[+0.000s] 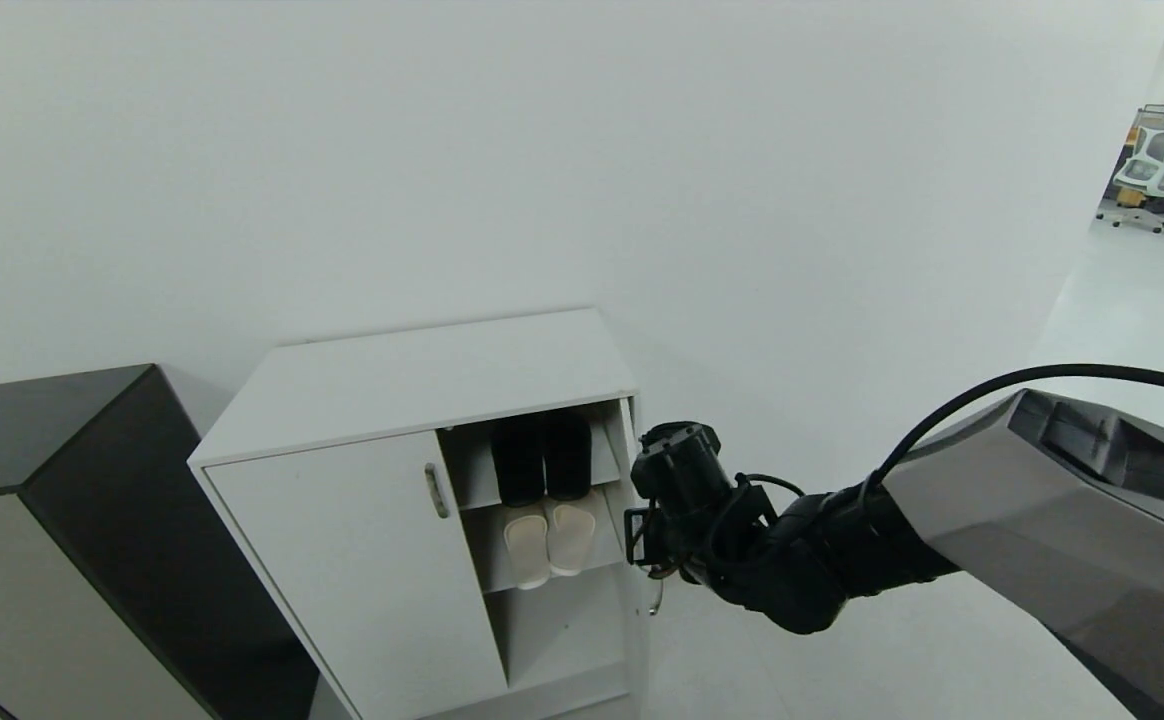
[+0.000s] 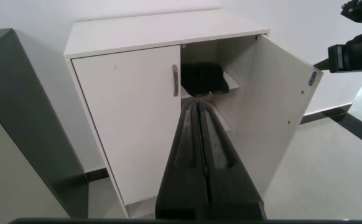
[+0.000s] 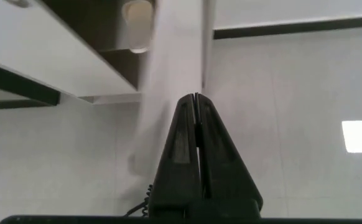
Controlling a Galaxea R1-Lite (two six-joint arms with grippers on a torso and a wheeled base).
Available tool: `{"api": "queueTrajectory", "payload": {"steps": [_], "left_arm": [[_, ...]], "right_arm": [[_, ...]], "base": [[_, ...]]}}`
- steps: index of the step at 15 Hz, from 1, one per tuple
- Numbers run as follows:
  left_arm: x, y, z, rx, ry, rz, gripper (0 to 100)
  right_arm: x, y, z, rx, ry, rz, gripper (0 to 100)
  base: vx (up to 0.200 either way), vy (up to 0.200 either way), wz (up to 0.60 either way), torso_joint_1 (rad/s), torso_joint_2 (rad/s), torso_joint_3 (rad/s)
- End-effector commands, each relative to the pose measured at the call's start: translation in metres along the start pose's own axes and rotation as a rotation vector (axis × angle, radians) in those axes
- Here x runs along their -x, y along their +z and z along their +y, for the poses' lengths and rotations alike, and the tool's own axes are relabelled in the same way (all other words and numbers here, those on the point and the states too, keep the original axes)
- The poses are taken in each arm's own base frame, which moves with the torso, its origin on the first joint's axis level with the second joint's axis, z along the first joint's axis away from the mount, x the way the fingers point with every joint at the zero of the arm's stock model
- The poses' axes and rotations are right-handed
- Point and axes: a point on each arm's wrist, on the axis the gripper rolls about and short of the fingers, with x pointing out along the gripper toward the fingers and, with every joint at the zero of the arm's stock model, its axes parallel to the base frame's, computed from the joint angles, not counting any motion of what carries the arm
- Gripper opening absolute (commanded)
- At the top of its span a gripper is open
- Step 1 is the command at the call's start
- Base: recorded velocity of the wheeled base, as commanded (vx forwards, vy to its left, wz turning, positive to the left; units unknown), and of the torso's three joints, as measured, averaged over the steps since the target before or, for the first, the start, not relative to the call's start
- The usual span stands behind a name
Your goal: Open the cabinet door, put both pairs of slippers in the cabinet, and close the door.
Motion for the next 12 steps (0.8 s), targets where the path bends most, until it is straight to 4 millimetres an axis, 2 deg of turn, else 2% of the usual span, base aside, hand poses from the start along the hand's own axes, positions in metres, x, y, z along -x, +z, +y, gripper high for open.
{"api": "queueTrajectory", "payload": {"steps": [1,5,10,12], "left_arm": [[0.000,0.000,0.000,0.000,0.001,0.001,0],[0.000,0.000,0.000,0.000,0.001,0.001,0],[0.000,0.000,0.000,0.000,0.001,0.001,0],[0.000,0.000,0.000,0.000,0.001,0.001,0]], "right_arm": [[0.008,-0.005,0.015,0.017,0.040,-0.003,0],[0.038,-0.004,0.029,0.032,0.165,0.006,0],[0.056,-0.003,0.008,0.085,0.181,-0.092,0],[0.055,-0.005,0.007,0.079,0.185,-0.105,0]], "base": [[0.000,0.000,0.00,0.000,0.00,0.000],[0.000,0.000,0.00,0.000,0.00,0.000],[0.000,0.000,0.00,0.000,0.00,0.000],[0.000,0.000,0.00,0.000,0.00,0.000]]}}
